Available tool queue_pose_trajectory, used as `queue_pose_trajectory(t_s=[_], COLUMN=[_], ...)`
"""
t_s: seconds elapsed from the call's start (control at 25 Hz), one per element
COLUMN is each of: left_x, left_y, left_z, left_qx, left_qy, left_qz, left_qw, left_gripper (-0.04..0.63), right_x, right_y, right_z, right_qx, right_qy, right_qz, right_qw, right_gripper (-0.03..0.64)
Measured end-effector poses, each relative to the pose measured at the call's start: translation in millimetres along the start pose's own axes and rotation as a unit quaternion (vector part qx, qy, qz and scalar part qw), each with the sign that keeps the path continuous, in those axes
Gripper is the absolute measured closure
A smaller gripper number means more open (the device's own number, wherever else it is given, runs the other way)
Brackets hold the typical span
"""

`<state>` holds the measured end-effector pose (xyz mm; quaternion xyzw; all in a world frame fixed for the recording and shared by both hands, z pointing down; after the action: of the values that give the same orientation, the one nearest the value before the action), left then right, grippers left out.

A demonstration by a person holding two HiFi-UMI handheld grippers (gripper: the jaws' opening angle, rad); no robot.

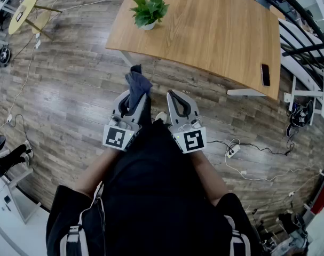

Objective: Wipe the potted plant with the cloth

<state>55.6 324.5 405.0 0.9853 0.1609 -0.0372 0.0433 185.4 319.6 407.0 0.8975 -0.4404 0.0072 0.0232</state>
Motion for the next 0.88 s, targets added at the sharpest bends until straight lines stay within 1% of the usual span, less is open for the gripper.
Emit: queue_pose_trajectory(t_s=[0.12,0.24,0.4,0.48,0.56,0.68,0.88], left_x=[1,-7,-34,-48,-62,-81,-103], left_y=[2,6,17,30,43,62,99], left_z=[-7,-13,-39,-45,-53,-61,-60], left_qx=[-0.01,-0.013,-0.043,-0.048,-0.052,-0.06,-0.056], left_qy=[0.002,-0.008,-0.013,-0.022,-0.024,-0.017,-0.015], left_qz=[0.0,0.008,0.026,0.037,0.04,0.042,0.037], left_qw=[0.9999,0.9999,0.9987,0.998,0.9975,0.9971,0.9977], left_gripper=[0.482,0.482,0.482,0.482,0.482,0.482,0.482], right_x=[3,6,15,25,35,48,77], right_y=[0,2,12,20,30,52,96], right_z=[-4,-11,-23,-26,-28,-33,-35], right_qx=[-0.004,-0.012,-0.01,-0.006,-0.007,-0.025,-0.053], right_qy=[-0.005,0.005,0.035,0.047,0.049,0.049,0.044], right_qz=[0.002,0.007,0.017,0.014,0.013,0.021,0.031], right_qw=[1.0,1.0,0.999,0.999,0.999,0.998,0.997], right_gripper=[0.6,0.598,0.597,0.595,0.595,0.595,0.595])
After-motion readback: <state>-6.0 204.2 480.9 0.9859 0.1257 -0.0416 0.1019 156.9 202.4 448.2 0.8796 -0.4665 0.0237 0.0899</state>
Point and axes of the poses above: the fingertips, and each gripper's own axes: y forward along the fingers, x to its right, z out of its top, the point moved 4 cm from there along -y, backward along the fingers, and after that the axes turned 12 degrees about z, right-handed, at the moved point
